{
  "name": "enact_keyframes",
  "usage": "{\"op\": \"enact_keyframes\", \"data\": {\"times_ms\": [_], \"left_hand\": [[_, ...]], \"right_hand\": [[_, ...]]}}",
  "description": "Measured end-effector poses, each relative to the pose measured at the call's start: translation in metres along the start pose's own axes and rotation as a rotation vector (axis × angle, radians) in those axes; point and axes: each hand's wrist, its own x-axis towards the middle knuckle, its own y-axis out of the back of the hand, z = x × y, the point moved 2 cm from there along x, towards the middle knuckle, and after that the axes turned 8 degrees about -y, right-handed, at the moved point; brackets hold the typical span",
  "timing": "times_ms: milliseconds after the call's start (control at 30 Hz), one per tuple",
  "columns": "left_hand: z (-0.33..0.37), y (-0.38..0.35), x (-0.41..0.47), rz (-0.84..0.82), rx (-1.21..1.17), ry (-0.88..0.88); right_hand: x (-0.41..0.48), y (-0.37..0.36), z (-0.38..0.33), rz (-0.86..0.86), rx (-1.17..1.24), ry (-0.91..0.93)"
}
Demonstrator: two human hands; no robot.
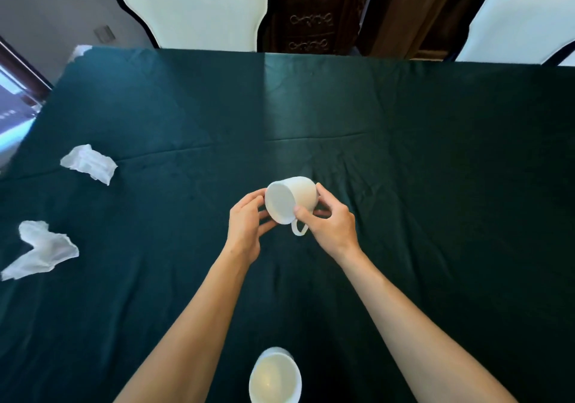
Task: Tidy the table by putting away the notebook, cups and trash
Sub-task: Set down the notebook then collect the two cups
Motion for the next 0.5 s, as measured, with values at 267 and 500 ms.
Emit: {"op": "enact_keyframes", "data": {"times_ms": [267,500], "left_hand": [[0.006,-0.044,-0.095,-0.151,-0.040,-0.146],[-0.019,-0.068,-0.171,-0.176,-0.034,-0.202]], "right_hand": [[-0.067,0.061,0.023,0.056,0.148,0.067],[-0.123,0.102,0.060,0.030,0.222,0.064]]}}
